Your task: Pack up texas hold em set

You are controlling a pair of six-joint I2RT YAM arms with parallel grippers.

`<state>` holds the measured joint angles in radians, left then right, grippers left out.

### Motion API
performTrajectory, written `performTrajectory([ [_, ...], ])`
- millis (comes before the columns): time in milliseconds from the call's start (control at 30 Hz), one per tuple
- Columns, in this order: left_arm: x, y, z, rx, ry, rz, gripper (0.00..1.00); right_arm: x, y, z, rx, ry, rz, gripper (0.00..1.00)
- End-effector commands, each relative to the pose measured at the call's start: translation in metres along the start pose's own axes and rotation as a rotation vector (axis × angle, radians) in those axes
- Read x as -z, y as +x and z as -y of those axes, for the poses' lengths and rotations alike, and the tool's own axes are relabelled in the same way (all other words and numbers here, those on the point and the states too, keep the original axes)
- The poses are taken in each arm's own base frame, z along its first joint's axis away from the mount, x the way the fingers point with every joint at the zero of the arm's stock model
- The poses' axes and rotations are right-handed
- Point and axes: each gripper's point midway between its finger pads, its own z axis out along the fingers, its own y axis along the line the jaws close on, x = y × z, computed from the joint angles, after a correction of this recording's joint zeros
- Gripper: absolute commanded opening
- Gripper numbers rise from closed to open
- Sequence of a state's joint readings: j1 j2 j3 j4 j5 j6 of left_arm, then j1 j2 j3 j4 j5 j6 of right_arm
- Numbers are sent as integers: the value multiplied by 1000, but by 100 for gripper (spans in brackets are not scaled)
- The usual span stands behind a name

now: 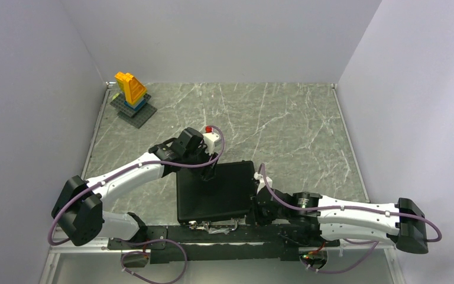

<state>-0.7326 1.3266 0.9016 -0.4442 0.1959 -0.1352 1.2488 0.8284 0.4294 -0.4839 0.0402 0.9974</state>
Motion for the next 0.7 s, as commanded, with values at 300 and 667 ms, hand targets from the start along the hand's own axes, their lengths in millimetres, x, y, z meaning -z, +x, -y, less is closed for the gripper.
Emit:
performTrajectory([
  [300,16,-23,2,-25,-14,92,61,-16,24,39,11,185,36,18],
  [667,20,-26,2,-24,-19,105,61,-10,11,31,130,190,171,19],
])
